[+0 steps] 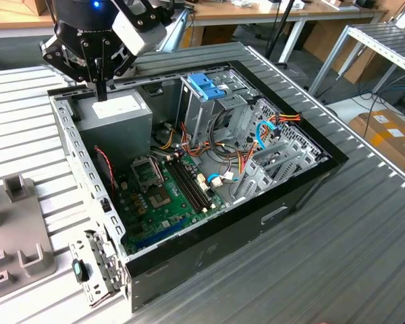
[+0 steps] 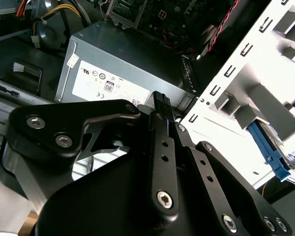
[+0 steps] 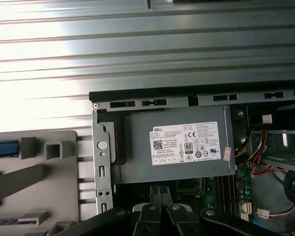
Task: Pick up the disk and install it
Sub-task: 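Reach for the disk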
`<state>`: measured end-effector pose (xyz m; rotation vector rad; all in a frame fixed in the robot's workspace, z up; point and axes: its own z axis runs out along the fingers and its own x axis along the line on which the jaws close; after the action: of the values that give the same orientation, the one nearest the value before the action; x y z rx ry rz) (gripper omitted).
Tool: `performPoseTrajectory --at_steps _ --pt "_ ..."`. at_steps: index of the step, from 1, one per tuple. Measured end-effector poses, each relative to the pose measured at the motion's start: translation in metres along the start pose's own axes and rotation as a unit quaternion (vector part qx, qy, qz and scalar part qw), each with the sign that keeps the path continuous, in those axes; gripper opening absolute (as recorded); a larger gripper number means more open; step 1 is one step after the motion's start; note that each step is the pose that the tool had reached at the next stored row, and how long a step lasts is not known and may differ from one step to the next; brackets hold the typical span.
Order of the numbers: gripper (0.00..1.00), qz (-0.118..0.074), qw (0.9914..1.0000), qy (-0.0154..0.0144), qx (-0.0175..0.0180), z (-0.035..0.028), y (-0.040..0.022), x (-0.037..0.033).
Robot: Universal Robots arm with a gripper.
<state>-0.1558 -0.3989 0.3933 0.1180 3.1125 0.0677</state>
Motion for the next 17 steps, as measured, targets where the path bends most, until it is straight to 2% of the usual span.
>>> performPoseTrajectory --at_steps 17 --pt "0.11 0.000 1.00000 0.0000 0.0000 -0.0005 -0.0013 0.0169"
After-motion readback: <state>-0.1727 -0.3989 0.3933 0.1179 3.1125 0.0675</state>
